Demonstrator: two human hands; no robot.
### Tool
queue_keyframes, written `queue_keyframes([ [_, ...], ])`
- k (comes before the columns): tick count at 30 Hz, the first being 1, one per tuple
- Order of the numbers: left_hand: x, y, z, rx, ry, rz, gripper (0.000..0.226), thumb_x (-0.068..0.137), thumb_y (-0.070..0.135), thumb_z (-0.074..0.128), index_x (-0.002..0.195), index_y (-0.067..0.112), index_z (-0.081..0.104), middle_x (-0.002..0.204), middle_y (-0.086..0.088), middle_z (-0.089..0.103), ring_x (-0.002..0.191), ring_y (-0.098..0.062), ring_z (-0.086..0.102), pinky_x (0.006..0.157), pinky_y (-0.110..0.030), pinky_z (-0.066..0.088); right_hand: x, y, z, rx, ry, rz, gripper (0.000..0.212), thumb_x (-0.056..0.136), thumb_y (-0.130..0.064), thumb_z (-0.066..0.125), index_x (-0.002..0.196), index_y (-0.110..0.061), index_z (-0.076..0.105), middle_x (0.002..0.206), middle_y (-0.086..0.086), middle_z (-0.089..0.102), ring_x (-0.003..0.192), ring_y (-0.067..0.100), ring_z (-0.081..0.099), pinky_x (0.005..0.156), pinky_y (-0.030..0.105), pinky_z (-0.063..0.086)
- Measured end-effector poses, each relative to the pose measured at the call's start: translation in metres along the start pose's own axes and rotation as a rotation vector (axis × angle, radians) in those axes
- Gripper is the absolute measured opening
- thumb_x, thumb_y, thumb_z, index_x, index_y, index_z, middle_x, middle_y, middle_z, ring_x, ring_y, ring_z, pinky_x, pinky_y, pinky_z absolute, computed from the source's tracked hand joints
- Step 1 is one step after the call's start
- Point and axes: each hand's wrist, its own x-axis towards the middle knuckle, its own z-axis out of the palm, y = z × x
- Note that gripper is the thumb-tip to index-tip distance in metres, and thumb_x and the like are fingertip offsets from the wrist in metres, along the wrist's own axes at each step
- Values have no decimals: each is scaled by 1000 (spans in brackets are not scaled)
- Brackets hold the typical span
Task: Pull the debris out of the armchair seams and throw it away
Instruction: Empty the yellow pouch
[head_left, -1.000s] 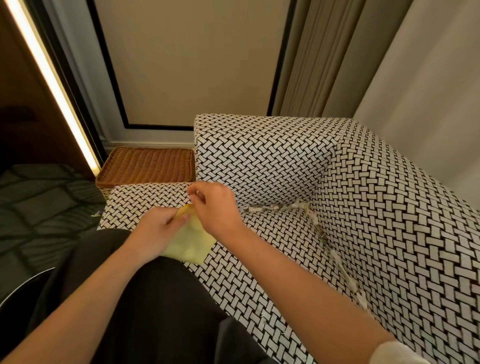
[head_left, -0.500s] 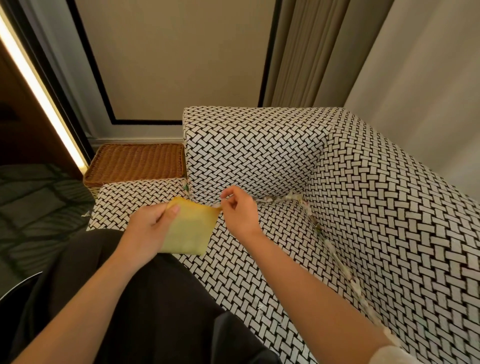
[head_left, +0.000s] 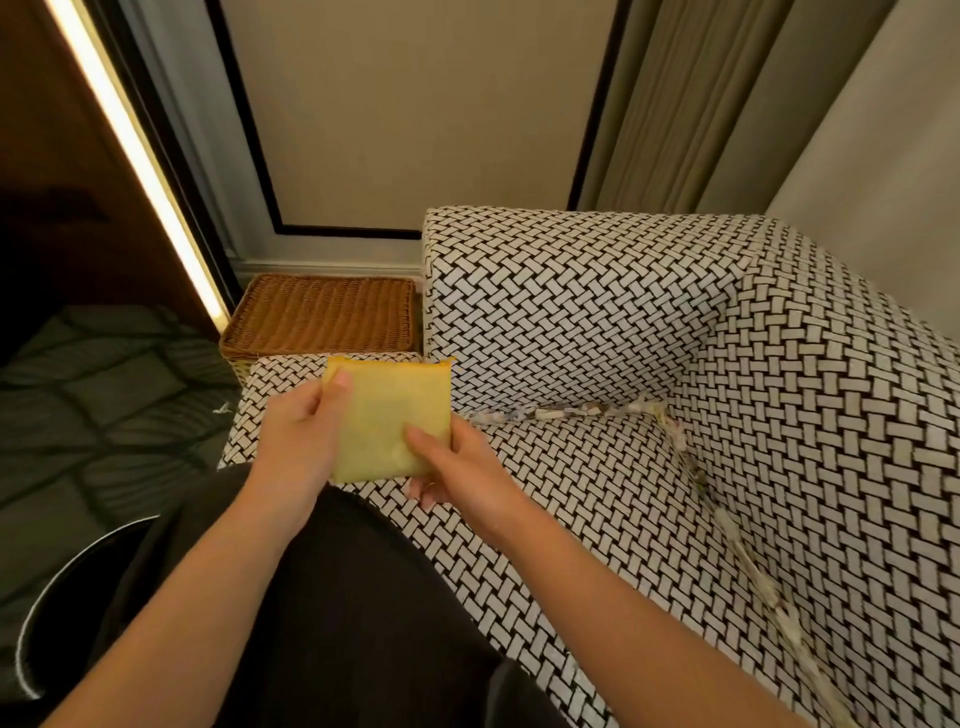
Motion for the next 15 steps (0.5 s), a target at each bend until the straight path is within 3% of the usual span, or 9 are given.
queue_keyframes([
  [6, 44, -1, -7, 20, 114, -167, 29, 95, 36, 44, 73, 19, 53, 82, -1, 54, 79, -17, 50, 78, -35, 42, 36, -2, 20, 92, 44, 44, 28, 95, -24, 50, 120, -14, 49, 89, 2, 57, 54, 4, 52, 53, 18, 45],
  [8, 61, -6, -11, 34, 127, -241, 25, 95, 36, 43, 82, 19, 55, 94, -3, 56, 87, -20, 53, 83, -37, 44, 54, 1, 29, 140, 67, 91, 23, 95, -22, 50, 117, -14, 50, 90, 2, 57, 55, 5, 52, 55, 18, 45],
  [10, 74, -11, -12, 96, 96, -331, 21, 95, 33, 44, 106, 18, 54, 109, -6, 56, 97, -25, 53, 88, -40, 47, 68, 7, 35, 153, 110, 123, 20, 95, -21, 49, 114, -14, 52, 89, 3, 56, 57, 6, 51, 54, 17, 45],
  [12, 88, -20, -13, 170, 65, -421, 30, 94, 26, 47, 123, 16, 48, 115, -6, 52, 98, -26, 51, 85, -42, 50, 86, 12, 42, 153, 133, 139, 18, 95, -19, 49, 112, -14, 52, 87, 3, 56, 59, 7, 51, 55, 17, 45],
  [15, 110, -38, -16, 195, 61, -487, 33, 90, 15, 53, 122, 9, 46, 113, -9, 52, 96, -28, 51, 83, -44, 52, 116, 17, 50, 139, 177, 138, 16, 96, -18, 47, 111, -16, 52, 90, 4, 57, 64, 9, 51, 58, 19, 46],
])
